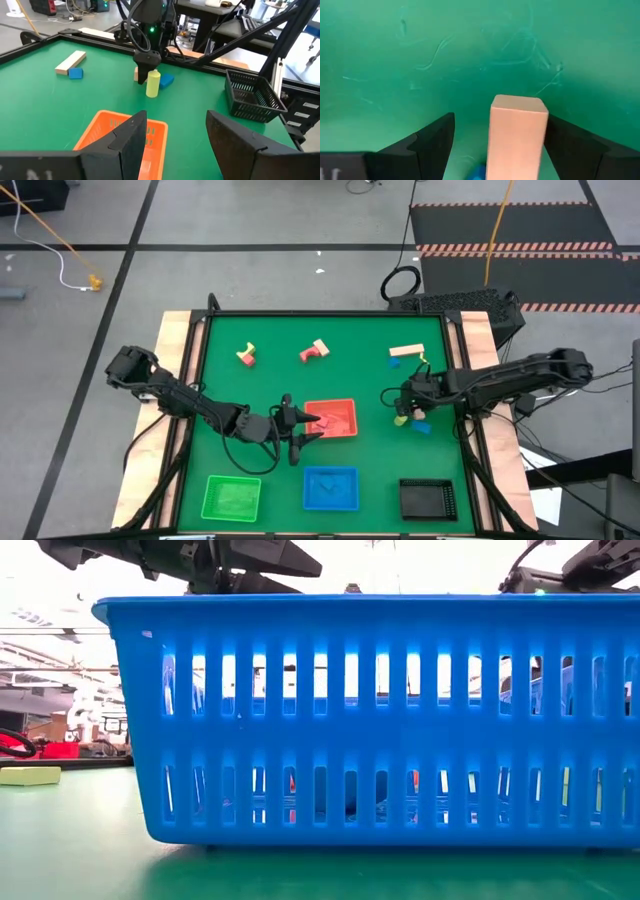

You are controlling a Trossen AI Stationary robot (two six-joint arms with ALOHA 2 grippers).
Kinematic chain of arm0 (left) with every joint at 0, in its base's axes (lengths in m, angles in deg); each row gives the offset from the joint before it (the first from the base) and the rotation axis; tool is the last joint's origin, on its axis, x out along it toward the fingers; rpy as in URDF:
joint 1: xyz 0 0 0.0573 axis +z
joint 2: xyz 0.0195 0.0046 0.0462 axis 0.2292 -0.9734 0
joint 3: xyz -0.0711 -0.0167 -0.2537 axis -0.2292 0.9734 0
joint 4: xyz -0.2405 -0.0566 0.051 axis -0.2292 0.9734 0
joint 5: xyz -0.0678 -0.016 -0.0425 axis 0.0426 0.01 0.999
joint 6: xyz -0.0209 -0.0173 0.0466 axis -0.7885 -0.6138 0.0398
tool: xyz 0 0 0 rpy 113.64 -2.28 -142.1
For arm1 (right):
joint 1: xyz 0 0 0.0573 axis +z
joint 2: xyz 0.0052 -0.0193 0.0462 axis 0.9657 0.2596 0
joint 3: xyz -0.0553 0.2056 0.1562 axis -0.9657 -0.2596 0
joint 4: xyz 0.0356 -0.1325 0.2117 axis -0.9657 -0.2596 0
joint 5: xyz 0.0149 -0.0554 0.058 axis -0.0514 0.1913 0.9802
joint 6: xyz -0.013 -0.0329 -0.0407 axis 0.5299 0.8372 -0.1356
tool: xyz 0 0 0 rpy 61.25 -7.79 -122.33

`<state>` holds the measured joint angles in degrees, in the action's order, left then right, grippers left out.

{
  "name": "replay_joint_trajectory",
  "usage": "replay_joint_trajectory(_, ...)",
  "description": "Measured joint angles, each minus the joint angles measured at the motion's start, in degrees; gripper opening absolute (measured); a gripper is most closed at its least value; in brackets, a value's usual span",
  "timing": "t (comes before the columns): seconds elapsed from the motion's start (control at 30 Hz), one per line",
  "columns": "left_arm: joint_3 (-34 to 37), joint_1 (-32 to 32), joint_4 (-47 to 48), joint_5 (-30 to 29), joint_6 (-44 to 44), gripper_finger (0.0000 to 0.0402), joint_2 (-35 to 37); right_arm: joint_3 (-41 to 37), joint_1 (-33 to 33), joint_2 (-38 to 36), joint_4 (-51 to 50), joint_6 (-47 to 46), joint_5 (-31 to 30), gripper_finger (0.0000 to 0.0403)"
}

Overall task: Sort & place blocks by color
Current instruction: Put the bottom right brown block into the black bin

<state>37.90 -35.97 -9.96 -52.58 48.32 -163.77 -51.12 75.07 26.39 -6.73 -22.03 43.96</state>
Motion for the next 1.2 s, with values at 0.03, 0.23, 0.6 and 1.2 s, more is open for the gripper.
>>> replay_joint_trajectory(0.03,0.0,-0.1,0.1,0.0,0.0,0.0207,0.0,0.0,0.0,0.3,0.3,0.5,0.0,0.028)
replay_joint_trajectory(0.23,0.0,-1.0,2.4,0.0,0.0,0.0207,0.0,0.1,0.0,1.0,-2.7,0.3,-0.1,0.0234)
replay_joint_trajectory(0.6,0.0,-1.8,2.9,0.0,-0.1,0.0207,0.0,0.0,0.0,0.0,-3.5,6.6,0.0,0.0111)
replay_joint_trajectory(1.2,0.0,-1.6,3.2,0.0,0.2,0.0207,0.0,-0.2,0.0,-14.2,14.1,21.7,-9.0,0.0111)
